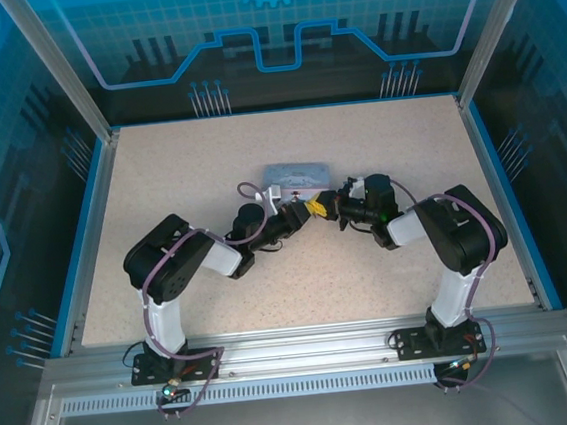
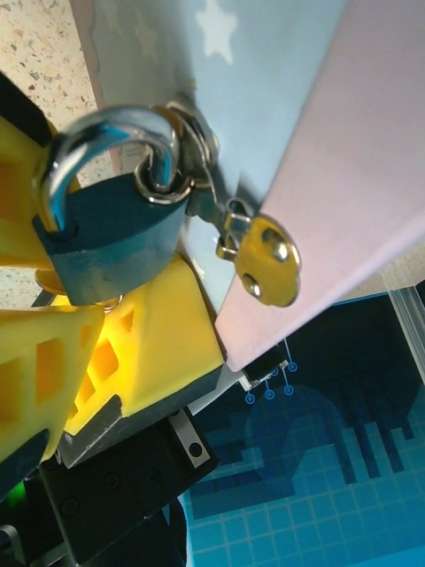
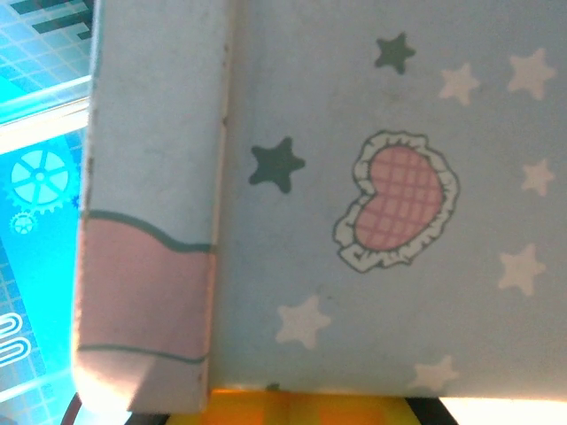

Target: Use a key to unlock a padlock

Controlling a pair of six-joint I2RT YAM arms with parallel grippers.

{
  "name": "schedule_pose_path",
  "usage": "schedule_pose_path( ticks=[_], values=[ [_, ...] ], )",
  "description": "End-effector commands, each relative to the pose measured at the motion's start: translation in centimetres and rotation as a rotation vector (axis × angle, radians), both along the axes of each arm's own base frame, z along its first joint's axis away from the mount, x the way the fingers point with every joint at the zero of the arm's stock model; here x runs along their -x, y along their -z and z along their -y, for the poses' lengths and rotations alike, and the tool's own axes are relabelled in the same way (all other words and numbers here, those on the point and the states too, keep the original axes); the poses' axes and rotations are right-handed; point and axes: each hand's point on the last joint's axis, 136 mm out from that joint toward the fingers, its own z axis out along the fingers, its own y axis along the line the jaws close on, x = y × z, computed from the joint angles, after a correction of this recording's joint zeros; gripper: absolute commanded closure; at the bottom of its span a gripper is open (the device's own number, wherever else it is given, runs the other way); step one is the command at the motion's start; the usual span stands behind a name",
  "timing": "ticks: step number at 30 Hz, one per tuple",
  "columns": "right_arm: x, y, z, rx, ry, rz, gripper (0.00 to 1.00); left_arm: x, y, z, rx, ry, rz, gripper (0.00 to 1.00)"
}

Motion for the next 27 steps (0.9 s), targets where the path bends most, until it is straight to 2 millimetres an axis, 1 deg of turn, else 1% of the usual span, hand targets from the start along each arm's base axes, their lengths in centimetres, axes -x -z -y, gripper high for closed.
schedule_pose_path(
  ticks=[1, 3, 4, 7, 9, 11, 14, 16, 18, 21, 27],
  values=[
    [0.6, 0.0, -0.5, 0.011, 0.002, 0.011, 1.00, 2.7, -2.8, 2.4, 0.051, 0.144, 0.101, 0.78],
    [0.8, 0.5, -0.3, 0.023, 0.004, 0.002, 1.00, 2.7, -2.7, 2.1, 0.047, 0.138, 0.098, 0.74],
    [0.9, 0.8, -0.2, 0.031, 0.003, -0.003, 1.00, 2.8, -2.5, 1.9, 0.041, 0.133, 0.093, 0.68],
    [0.8, 1.5, -0.1, 0.043, 0.003, -0.013, 1.00, 3.1, -1.8, 1.1, 0.009, 0.115, 0.074, 0.58],
    [0.8, 2.0, -0.1, 0.050, 0.000, -0.016, 1.00, 3.3, -1.3, 0.2, -0.017, 0.091, 0.061, 0.52],
    [0.9, 2.6, -0.1, 0.061, -0.007, -0.024, 1.00, 3.5, -0.5, -1.1, -0.051, 0.061, 0.035, 0.44],
    [1.3, 3.7, -0.1, 0.079, -0.016, -0.040, 1.00, 4.0, 0.8, -3.1, -0.092, 0.016, -0.011, 0.37],
    [1.6, 4.4, -0.1, 0.094, -0.018, -0.048, 1.00, 4.3, 1.5, -4.2, -0.112, -0.007, -0.038, 0.35],
    [2.1, 4.9, -0.2, 0.107, -0.025, -0.050, 1.00, 4.7, 2.1, -4.8, -0.122, -0.022, -0.060, 0.34],
    [2.5, 5.4, -0.2, 0.119, -0.023, -0.053, 1.00, 4.6, 2.6, -4.8, -0.100, -0.033, -0.095, 0.35],
    [3.7, 6.5, -0.4, 0.146, -0.030, -0.074, 1.00, 3.6, 3.3, -4.6, -0.003, -0.092, -0.144, 0.38]
  ],
)
